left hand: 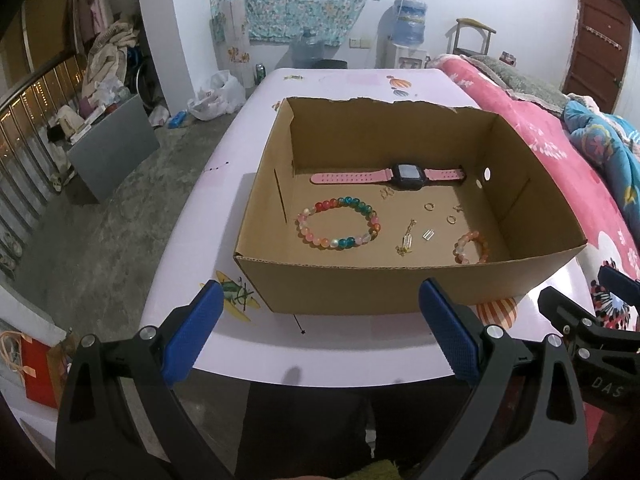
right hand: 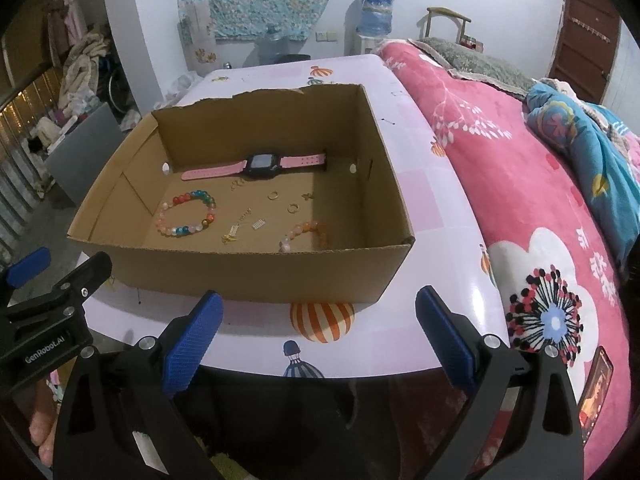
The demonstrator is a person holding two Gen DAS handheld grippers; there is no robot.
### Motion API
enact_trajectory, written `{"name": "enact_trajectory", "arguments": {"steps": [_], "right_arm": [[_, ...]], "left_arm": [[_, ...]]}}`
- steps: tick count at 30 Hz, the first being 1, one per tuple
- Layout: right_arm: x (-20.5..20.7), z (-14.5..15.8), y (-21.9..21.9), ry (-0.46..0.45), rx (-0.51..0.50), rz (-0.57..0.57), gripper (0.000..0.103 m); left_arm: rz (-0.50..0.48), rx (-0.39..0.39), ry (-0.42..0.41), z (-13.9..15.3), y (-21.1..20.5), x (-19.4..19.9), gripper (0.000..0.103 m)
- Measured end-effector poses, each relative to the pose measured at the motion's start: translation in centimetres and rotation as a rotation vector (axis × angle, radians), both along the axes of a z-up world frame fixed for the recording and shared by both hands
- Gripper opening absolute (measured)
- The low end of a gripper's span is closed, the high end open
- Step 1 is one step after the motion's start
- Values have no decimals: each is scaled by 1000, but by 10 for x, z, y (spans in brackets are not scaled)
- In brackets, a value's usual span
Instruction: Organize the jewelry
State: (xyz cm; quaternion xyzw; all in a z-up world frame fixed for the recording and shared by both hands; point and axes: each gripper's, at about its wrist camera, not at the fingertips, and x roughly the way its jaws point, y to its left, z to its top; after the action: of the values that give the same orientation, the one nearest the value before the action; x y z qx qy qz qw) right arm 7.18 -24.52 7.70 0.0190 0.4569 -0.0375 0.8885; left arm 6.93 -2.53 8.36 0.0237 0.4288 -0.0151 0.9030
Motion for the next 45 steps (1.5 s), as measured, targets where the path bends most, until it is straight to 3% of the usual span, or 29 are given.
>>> {"name": "enact_trajectory", "arguments": {"steps": [45], "right_arm": [[-1, -2, 2, 9, 4, 0, 94]], "left_arm": [[9, -2, 26, -6, 2, 0, 94]]}}
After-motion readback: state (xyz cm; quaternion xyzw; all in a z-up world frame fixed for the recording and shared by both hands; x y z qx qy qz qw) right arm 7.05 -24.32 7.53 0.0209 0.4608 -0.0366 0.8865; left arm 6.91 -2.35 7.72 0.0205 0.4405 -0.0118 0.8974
